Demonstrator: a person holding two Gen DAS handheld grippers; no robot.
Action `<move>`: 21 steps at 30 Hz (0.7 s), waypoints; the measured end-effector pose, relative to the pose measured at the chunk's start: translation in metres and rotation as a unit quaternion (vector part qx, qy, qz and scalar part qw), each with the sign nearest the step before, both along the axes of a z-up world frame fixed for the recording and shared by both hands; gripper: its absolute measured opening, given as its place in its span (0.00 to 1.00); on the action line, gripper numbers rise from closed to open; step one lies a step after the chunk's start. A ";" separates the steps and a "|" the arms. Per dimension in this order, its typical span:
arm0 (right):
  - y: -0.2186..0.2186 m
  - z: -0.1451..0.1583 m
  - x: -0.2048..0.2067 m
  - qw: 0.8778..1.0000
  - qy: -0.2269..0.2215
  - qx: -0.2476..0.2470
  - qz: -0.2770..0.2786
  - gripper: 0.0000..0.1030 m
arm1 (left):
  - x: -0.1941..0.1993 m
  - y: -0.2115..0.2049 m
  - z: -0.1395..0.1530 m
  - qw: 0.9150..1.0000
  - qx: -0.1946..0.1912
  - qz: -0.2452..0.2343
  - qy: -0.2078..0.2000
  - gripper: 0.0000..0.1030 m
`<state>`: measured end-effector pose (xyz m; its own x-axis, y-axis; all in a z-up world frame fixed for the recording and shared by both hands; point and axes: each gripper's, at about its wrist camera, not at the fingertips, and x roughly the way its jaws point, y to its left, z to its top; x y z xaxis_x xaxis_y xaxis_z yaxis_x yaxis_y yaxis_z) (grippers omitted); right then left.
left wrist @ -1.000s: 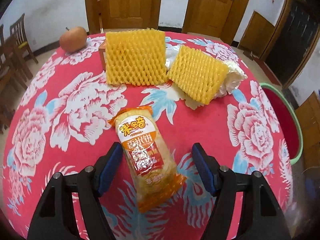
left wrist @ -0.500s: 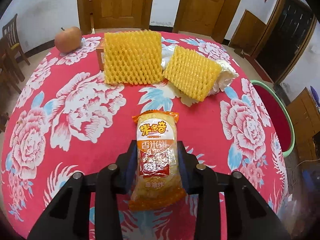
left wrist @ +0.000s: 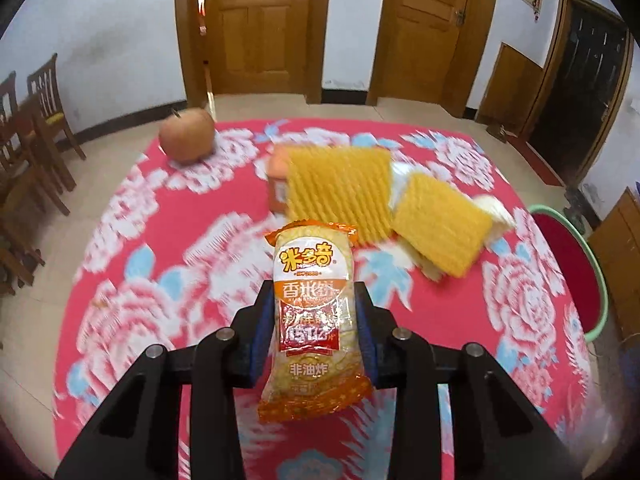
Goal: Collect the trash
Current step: 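Grasp the yellow foam net with the right tool while the left tool holds the bag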
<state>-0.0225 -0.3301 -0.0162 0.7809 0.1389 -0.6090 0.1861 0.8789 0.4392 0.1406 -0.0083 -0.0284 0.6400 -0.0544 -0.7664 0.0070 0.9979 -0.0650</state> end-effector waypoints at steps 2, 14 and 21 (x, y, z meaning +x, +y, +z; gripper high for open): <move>0.011 0.004 0.007 1.000 0.002 -0.003 0.017 0.64 | 0.006 0.006 0.000 1.000 0.002 0.003 -0.005 0.37; 0.085 0.021 0.061 0.996 0.011 -0.019 0.085 0.64 | 0.032 0.046 -0.021 0.999 -0.030 0.026 0.001 0.37; 0.120 0.005 0.102 0.993 0.030 -0.032 0.113 0.60 | 0.035 0.056 -0.033 0.999 -0.042 0.033 0.001 0.37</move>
<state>0.0791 -0.2097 -0.0114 0.6961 0.2658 -0.6669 0.0062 0.9266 0.3759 0.1755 0.0474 -0.0617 0.6424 -0.0758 -0.7626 -0.0587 0.9873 -0.1476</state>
